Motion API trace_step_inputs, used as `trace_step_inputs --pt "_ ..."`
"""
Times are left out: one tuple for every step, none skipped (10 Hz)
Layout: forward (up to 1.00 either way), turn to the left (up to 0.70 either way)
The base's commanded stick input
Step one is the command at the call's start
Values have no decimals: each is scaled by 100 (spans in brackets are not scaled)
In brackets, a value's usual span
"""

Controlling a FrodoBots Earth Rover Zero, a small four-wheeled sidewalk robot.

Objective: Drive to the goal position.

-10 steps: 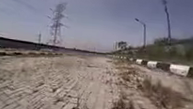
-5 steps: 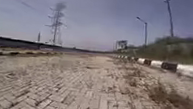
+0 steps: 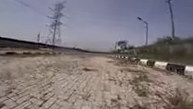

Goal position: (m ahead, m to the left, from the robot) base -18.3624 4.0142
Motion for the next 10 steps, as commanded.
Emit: trace_step_inputs --pt "100 0" --pt "100 0" --pt "100 0" --pt "100 0" --pt "100 0" --pt "100 31" --pt "100 38" --pt "100 31" --pt "100 14" --pt "100 0"
